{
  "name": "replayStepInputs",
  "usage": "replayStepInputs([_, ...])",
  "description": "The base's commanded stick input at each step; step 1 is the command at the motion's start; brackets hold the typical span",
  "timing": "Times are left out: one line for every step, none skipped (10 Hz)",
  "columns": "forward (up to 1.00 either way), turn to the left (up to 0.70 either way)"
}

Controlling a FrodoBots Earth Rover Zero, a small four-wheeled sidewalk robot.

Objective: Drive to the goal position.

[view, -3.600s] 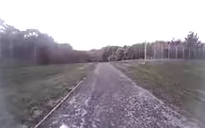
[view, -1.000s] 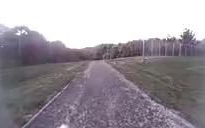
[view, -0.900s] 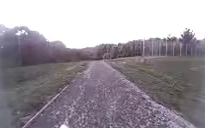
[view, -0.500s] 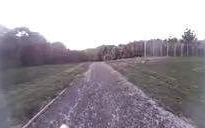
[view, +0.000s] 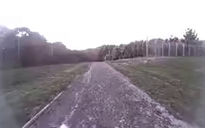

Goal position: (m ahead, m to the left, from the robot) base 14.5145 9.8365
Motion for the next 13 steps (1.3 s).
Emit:
replayStepInputs([0.5, 0.0])
replayStepInputs([0.5, 0.0])
replayStepInputs([0.5, 0.0])
replayStepInputs([0.5, 0.0])
replayStepInputs([0.5, 0.0])
replayStepInputs([0.5, 0.0])
replayStepInputs([0.5, 0.0])
replayStepInputs([0.5, 0.0])
replayStepInputs([0.5, 0.0])
replayStepInputs([0.5, 0.0])
replayStepInputs([0.5, 0.0])
replayStepInputs([0.5, 0.0])
replayStepInputs([0.5, 0.0])
